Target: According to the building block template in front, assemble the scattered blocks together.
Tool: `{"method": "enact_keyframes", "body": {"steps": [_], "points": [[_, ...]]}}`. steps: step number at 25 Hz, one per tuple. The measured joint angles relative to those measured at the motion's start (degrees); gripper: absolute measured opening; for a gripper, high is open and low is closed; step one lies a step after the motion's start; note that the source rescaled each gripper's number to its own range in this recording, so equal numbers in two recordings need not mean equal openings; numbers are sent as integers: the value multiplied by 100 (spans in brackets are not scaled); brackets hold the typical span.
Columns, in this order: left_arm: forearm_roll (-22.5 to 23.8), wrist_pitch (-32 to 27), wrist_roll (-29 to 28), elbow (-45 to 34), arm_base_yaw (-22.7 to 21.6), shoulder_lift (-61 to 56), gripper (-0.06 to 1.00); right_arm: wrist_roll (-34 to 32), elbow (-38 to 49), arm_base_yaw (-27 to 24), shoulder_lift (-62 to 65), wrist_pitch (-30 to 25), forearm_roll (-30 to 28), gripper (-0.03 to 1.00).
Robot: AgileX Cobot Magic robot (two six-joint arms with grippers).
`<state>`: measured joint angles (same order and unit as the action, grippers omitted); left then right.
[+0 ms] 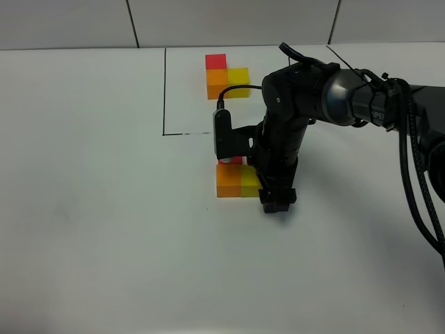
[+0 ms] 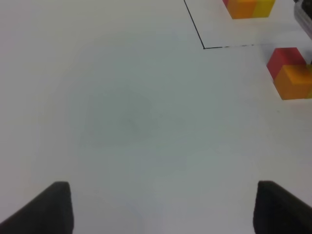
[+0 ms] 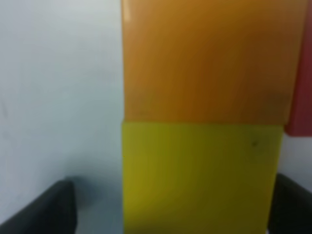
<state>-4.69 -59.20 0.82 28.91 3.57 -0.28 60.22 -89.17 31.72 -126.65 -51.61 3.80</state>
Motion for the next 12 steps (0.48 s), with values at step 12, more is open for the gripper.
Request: {"method": "enact_keyframes", "body": {"steps": [12], "points": [[0, 0, 0, 0, 0, 0, 72, -2038, 4, -827, 1116, -124, -477, 93]]}}
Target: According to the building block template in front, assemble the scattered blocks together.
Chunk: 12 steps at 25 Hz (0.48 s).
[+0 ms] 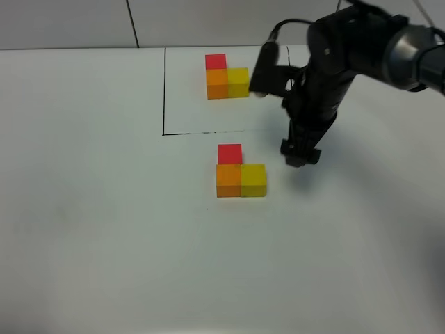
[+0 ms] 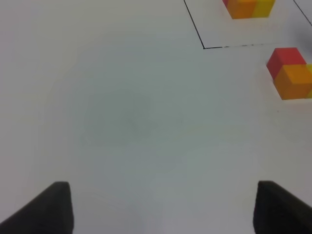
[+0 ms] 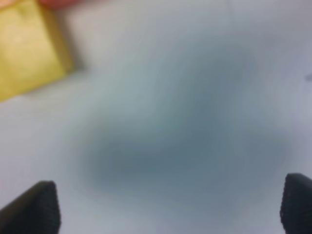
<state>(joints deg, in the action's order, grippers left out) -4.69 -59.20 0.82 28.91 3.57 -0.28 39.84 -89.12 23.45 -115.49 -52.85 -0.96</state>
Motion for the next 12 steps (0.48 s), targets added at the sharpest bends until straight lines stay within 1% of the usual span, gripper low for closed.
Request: {"method": "enact_keyframes", "body": {"steps": [1, 3, 7, 9, 12], "points": [[0, 0, 0, 0, 0, 0, 72, -163, 0, -210, 89, 0, 96, 93], [0, 0, 0, 0, 0, 0, 72, -410, 22, -606, 259, 45, 466, 93], [0, 0, 0, 0, 0, 0, 72, -712, 451, -1336, 718, 424, 1164, 92], [0, 0, 0, 0, 0, 0, 72, -885, 817, -1613, 1018, 726, 1306, 92], [0, 0, 0, 0, 0, 0, 72, -1269, 1419, -1883, 1604, 1153, 1329, 92]]}}
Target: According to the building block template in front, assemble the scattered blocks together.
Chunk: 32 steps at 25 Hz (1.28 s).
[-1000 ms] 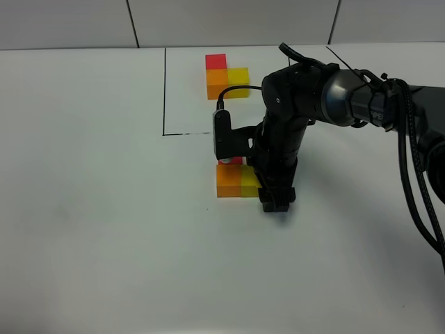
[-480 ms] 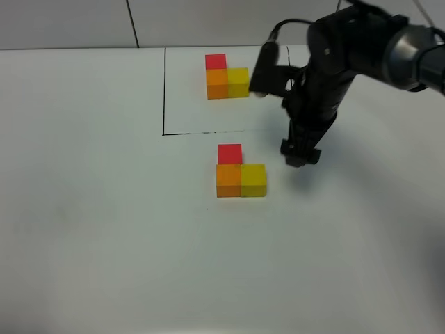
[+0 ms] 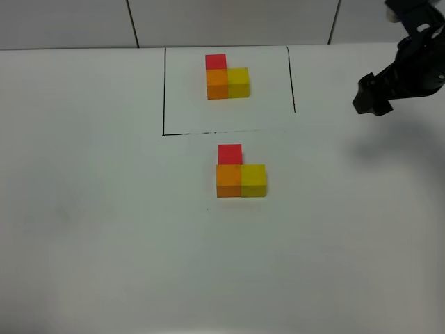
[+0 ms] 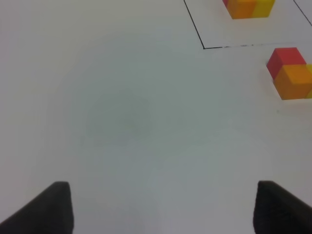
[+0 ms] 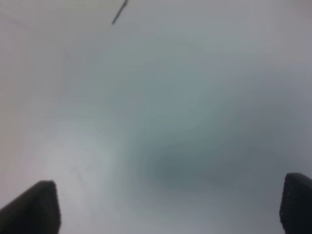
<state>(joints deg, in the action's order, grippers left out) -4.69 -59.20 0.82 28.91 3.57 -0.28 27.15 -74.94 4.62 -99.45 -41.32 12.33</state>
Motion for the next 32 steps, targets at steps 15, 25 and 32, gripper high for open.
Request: {"method": "enact_keyframes", "body": {"steps": [15, 25, 32], "points": [[0, 0, 0, 0, 0, 0, 72, -580, 2412, -589, 4002, 122, -82, 92], [0, 0, 0, 0, 0, 0, 72, -1328, 3530, -801, 7018, -1210, -393, 92], [0, 0, 0, 0, 0, 0, 72, -1481, 4051, -801, 8623, -1688, -222, 92]]}}
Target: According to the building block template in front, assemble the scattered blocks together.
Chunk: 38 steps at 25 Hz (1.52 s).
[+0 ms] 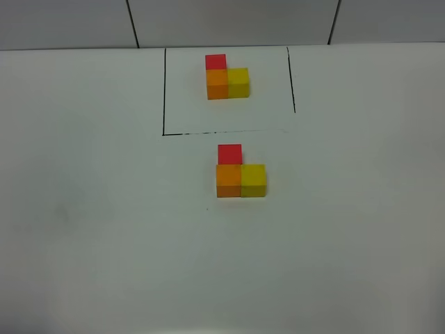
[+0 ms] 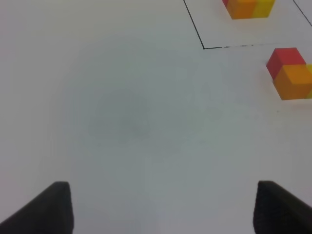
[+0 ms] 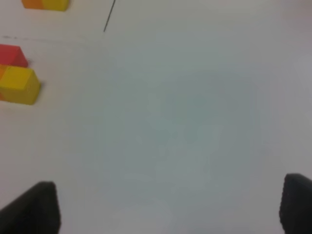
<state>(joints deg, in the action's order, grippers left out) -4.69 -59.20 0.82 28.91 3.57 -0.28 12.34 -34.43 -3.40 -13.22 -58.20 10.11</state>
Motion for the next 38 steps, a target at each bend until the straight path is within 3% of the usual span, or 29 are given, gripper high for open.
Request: {"method": "enact_keyframes", "body": {"steps": [10, 19, 38], "points": [[0, 0, 0, 0, 0, 0, 72, -236, 554, 0, 1008, -322, 37, 90], [0, 0, 0, 0, 0, 0, 72, -286, 583, 43, 1027, -293, 55, 79], [0, 0, 0, 0, 0, 0, 72, -610, 583, 360, 1027, -277, -170, 78]]}}
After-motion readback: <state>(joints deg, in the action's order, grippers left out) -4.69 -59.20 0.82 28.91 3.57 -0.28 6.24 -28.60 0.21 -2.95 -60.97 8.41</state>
